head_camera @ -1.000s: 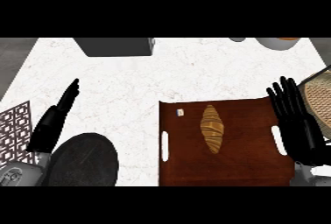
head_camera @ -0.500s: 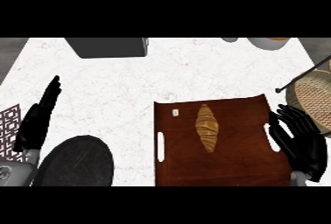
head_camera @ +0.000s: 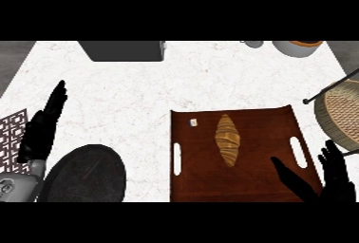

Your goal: Pick the croissant from the tray and place it in the tiered basket

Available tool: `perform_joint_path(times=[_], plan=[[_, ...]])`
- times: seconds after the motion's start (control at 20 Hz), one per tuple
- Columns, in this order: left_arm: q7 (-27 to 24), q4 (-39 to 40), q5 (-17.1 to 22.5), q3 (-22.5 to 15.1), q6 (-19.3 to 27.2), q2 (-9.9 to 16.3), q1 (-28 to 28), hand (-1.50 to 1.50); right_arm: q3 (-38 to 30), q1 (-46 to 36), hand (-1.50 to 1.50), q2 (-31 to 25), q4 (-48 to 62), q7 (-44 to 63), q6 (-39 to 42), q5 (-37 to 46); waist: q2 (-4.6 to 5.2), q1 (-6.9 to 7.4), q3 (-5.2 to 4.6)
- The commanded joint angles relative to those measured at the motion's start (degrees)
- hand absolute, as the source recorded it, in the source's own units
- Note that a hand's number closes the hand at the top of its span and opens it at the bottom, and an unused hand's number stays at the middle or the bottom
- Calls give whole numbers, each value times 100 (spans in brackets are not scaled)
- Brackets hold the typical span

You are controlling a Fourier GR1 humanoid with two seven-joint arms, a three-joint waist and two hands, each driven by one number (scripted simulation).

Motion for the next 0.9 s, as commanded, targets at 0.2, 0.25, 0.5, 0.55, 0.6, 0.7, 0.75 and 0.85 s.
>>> perform_joint_path(times=[0.2, 0.25, 0.5, 0.55, 0.6, 0.7, 0.75, 0.85], plan=[[165, -144, -163, -226, 36, -153, -87, 0, 633, -100, -150, -1740, -863, 2770, 1546, 883, 33, 200, -18], [-51, -39, -187, -181, 29, -145, -35, 0, 728, -250, -150, -1823, -1004, 3195, 1730, 967, 41, 219, -22], [7, -26, -169, -158, -8, -212, -23, 0, 368, -1771, -150, -2294, -1330, 5447, 2741, 928, 28, 240, 6], [127, -199, -71, -53, -182, 15, -13, 0, 525, -2044, -150, -2121, -1451, 5965, 2696, 1118, 12, 298, 3], [33, 47, -140, -100, -98, -184, -109, 0, 756, -2324, -150, -2004, -1237, 6214, 2841, 1302, 30, 231, 9], [112, -26, -223, -171, -38, -230, -106, 0, 805, -2727, -150, -1738, -925, 6640, 2963, 1269, 35, 278, 11], [184, -74, -88, -67, -192, -138, -178, 0, 662, -2909, -150, -1723, -838, 6734, 3153, 1031, 28, 255, 16], [-52, 256, -197, -35, -60, -285, -202, 0, 804, -3222, -150, -1452, -536, 6840, 3232, 1037, 42, 218, 15]])
